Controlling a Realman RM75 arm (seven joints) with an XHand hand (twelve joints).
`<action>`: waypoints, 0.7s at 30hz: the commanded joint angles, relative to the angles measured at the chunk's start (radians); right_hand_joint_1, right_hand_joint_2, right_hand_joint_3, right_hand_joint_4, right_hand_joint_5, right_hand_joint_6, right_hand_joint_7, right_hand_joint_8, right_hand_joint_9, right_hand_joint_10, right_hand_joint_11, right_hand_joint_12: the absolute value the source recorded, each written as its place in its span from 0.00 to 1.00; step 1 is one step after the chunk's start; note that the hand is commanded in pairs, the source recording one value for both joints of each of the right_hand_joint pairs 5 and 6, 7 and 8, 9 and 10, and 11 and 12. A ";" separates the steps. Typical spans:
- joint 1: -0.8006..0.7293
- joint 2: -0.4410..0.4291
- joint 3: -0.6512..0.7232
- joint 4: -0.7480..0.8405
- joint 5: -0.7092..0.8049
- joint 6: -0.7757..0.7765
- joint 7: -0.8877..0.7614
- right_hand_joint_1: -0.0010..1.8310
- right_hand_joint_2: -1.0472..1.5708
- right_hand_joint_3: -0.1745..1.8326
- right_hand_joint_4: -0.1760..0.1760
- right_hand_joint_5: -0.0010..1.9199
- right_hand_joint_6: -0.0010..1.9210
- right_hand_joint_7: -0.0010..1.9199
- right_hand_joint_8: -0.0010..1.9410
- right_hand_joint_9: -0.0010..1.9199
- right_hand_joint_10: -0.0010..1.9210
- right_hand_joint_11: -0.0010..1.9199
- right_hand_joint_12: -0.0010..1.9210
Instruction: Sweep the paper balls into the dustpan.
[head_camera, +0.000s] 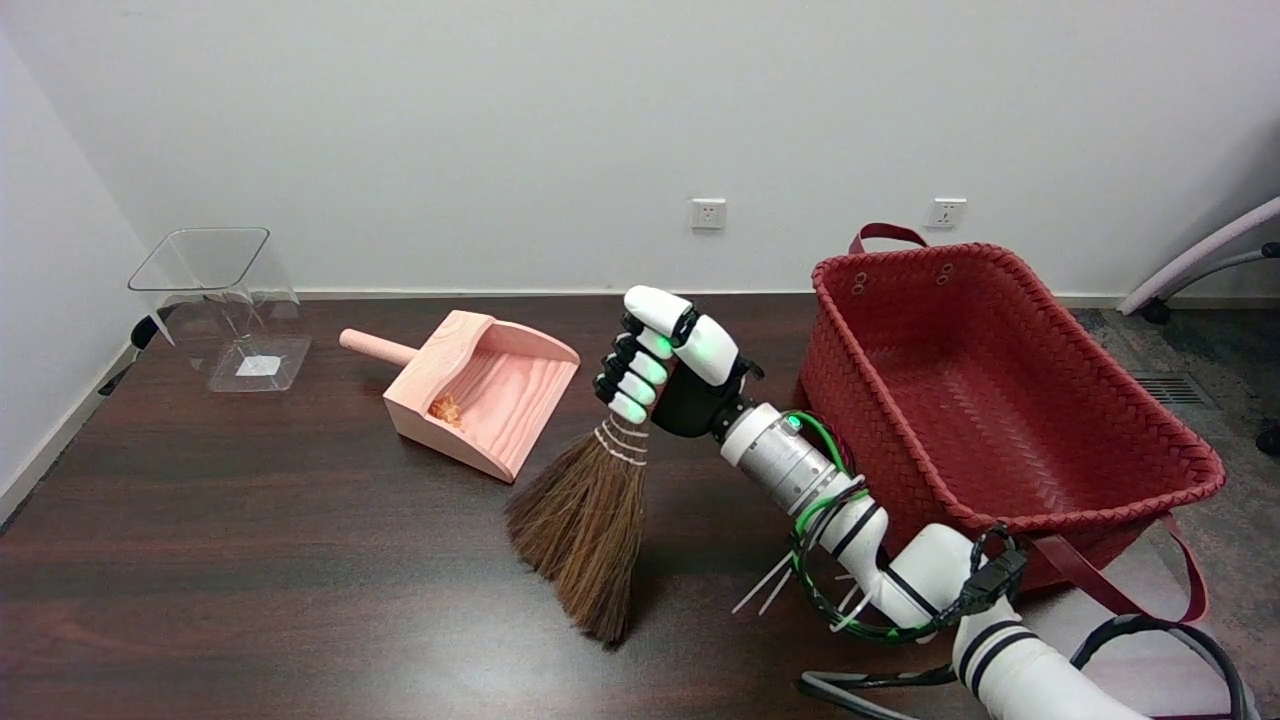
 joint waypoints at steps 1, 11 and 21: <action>0.049 0.048 0.004 -0.033 -0.010 0.040 -0.119 0.54 1.00 0.53 0.50 1.00 1.00 1.00 0.99 1.00 1.00 1.00 1.00; 0.080 0.079 -0.025 0.007 -0.014 0.116 -0.239 0.54 1.00 0.53 0.50 1.00 1.00 1.00 0.99 1.00 1.00 1.00 1.00; 0.105 0.074 -0.026 0.002 -0.011 0.122 -0.305 0.55 1.00 0.44 0.50 1.00 1.00 1.00 0.99 1.00 1.00 1.00 1.00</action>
